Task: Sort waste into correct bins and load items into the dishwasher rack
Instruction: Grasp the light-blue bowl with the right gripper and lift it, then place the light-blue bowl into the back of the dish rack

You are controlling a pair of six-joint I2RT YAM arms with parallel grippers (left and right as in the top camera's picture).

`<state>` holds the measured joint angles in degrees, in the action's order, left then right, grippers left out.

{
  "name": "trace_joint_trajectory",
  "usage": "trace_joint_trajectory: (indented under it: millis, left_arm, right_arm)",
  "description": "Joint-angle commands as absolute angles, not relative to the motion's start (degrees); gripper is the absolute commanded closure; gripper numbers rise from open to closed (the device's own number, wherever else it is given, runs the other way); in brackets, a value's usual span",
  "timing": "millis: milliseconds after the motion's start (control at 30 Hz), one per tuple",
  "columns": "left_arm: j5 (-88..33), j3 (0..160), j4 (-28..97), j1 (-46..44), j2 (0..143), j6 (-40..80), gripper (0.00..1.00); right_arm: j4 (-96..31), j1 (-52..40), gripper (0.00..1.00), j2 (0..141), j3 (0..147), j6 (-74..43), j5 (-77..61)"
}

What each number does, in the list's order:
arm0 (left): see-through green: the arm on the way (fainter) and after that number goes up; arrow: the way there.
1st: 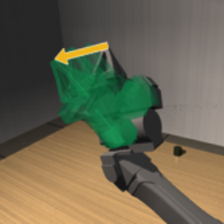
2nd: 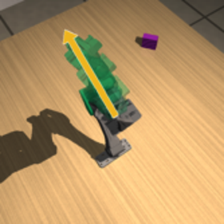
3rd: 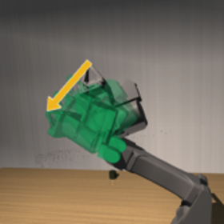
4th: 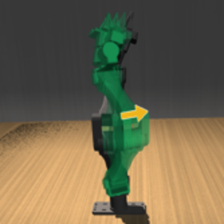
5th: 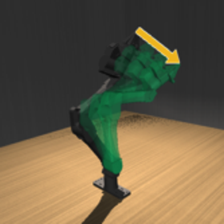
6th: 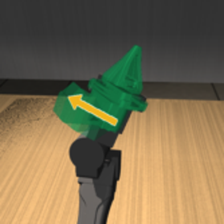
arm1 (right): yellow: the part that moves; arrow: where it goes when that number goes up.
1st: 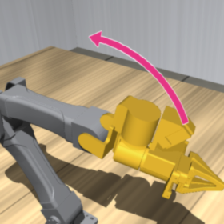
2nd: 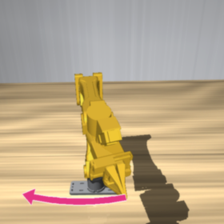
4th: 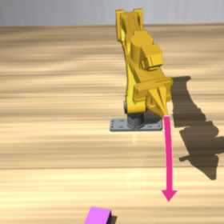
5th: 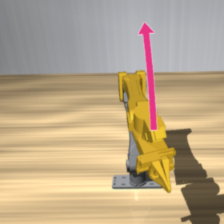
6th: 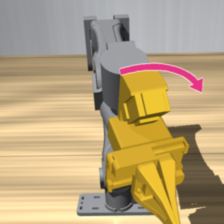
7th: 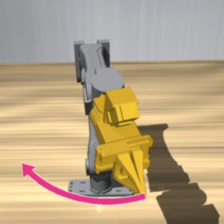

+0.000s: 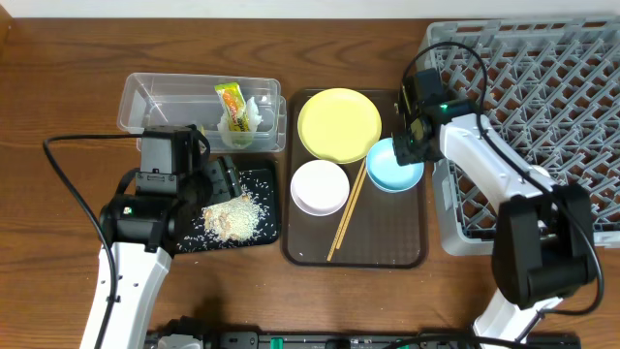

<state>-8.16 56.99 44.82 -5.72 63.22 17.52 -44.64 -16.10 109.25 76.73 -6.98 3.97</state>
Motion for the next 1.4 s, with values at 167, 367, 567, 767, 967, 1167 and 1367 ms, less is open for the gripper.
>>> trace_joint_trajectory:
  millis: [167,367,567,767,967,1167,1367]
  left_arm:
    - [-7.2,58.0,45.0,-5.4,63.4,16.6,0.25]
    - [-7.2,58.0,45.0,-5.4,63.4,16.6,0.25]
    - [-7.2,58.0,45.6,-5.4,63.4,16.5,0.25]
    - [-7.2,58.0,46.0,-5.4,63.4,16.6,0.25]
    - [-7.2,58.0,46.0,-5.4,63.4,16.6,0.25]
    - [-7.2,58.0,46.0,-5.4,63.4,16.6,0.25]
    - [-7.2,58.0,46.0,-5.4,63.4,16.6,0.25]
  right_arm:
    - [-47.6,-16.6,0.8,110.2,76.3,-8.4,5.7]
    - [-50.5,-16.6,0.89,110.2,76.3,-9.5,5.7]
    - [-50.9,-16.6,0.97,110.2,76.0,-9.8,5.8]
    - [-51.8,-16.5,0.99,110.1,76.0,-11.8,5.7]
    - [-56.3,-16.1,0.99,105.1,79.6,-11.8,6.0]
    - [-53.5,-14.4,0.99,93.3,86.6,-8.0,8.6]
    - [-44.6,-14.2,0.99,86.7,87.4,-3.8,23.3]
